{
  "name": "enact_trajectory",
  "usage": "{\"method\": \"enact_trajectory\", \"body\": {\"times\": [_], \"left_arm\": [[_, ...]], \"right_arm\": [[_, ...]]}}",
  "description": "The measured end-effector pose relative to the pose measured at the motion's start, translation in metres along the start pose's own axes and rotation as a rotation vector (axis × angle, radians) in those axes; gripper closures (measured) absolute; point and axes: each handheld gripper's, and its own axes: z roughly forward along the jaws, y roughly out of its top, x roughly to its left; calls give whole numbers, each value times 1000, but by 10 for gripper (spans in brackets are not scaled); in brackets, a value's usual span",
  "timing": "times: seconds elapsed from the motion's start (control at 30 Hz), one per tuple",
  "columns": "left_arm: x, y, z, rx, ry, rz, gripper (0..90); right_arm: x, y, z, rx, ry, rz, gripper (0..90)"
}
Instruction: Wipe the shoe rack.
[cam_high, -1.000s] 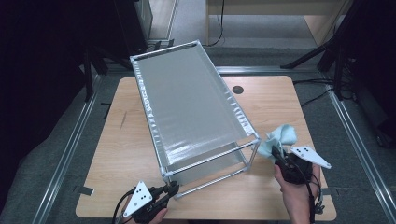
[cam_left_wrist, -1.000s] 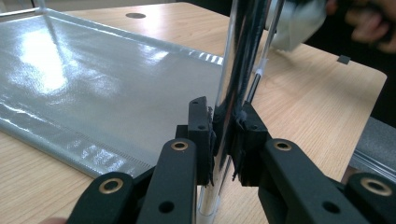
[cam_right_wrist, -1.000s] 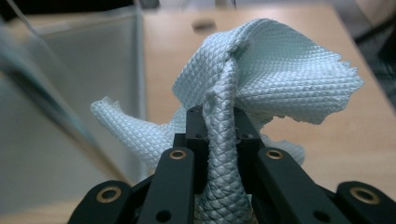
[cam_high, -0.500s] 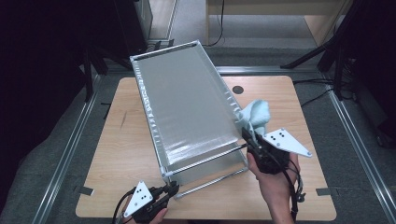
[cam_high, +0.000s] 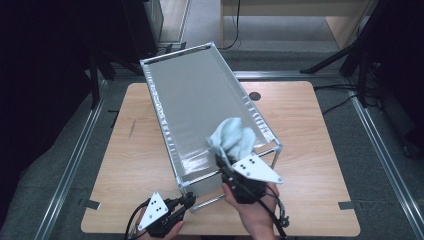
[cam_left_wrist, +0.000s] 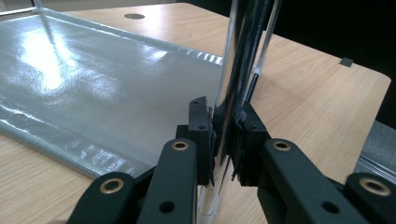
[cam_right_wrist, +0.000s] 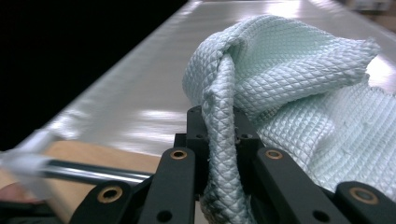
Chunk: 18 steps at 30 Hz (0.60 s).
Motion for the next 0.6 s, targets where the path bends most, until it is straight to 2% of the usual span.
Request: {"method": "enact_trajectory", "body": {"times": [0.07, 0.17, 0.27, 0.33, 0.4, 0.6], "left_arm": [[0, 0, 0, 1, -2, 1, 802], [0, 0, 0, 0, -6, 1, 802], [0, 0, 0, 0, -8, -7, 800], [1, 0, 0, 0, -10, -7, 801], [1, 0, 0, 2, -12, -6, 800], [1, 0, 0, 4, -12, 0, 801]], "right_arm": [[15, 0, 5, 10, 51, -13, 818], [30, 0, 9, 17, 109, -23, 817], [35, 1, 10, 20, 122, -41, 817], [28, 1, 7, 20, 122, -30, 816], [21, 1, 4, 16, 96, -35, 816], [-23, 1, -11, -11, -19, 23, 816]]}}
